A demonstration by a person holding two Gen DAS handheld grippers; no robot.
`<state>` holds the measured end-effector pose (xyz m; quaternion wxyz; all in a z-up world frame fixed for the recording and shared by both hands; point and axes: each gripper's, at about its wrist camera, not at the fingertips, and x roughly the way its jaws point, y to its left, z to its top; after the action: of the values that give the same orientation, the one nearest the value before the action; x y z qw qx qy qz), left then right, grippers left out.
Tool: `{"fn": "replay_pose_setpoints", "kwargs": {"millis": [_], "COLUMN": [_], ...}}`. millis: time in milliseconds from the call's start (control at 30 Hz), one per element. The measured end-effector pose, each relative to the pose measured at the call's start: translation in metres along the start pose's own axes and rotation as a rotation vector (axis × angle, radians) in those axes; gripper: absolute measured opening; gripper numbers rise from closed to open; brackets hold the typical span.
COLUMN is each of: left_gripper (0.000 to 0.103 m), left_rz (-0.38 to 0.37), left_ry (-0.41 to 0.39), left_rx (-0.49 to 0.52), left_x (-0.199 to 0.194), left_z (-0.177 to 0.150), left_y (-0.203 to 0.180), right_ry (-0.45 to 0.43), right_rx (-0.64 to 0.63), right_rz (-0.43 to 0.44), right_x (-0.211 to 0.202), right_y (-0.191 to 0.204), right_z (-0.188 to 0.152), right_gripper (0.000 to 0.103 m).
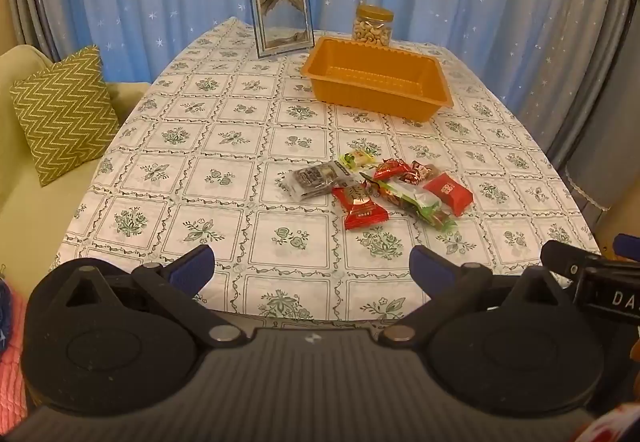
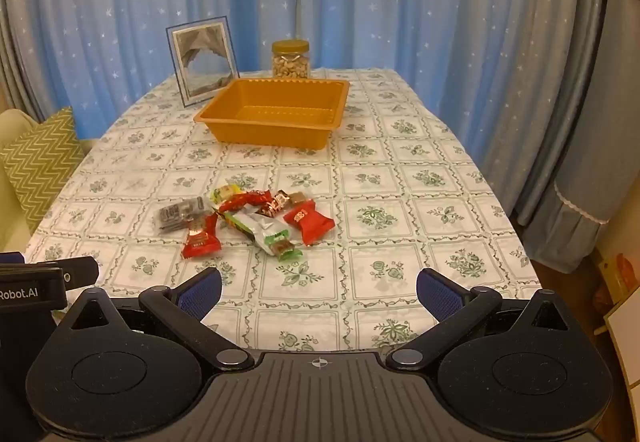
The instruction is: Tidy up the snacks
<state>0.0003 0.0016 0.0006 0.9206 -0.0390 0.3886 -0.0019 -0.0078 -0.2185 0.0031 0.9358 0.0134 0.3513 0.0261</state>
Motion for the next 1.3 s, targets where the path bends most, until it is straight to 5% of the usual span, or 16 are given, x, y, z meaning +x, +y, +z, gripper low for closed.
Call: {"fn": "replay_pose_setpoints", "kwargs": {"millis": [1300], "left_gripper": [0.103], "left_rz": [-0.007], "left_ry": [-0.018], "left_rx": [0.025], "left_x": [-0.003], "left_z": [0.004], "left_y": [-0.008], "right_ry": [-0.008], "right_rx": [0.031], "right_rz": [0.004], "right_x": [0.001], "right_y": [-0.002], "right_z": [0.000], "right_gripper": [0.103]}}
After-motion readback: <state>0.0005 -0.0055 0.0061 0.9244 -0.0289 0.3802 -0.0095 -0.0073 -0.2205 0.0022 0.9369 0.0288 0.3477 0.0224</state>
